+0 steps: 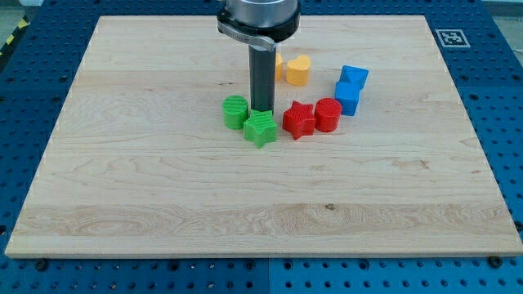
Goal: Push the green star towards the bottom center
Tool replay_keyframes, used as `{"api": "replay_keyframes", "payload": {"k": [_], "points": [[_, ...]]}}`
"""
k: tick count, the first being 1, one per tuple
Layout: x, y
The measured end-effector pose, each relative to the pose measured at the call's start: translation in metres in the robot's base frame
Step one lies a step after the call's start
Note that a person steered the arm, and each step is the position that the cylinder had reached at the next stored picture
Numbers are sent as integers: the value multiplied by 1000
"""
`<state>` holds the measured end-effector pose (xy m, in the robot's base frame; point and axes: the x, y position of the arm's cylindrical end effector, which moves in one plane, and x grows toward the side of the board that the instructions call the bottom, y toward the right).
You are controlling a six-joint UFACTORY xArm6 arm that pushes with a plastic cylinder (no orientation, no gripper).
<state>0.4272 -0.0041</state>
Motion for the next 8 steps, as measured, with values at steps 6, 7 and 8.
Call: {"api": "replay_keyframes", "payload": {"k": [6, 7, 8], "points": [[80, -52], [84, -56], [74, -55]]}}
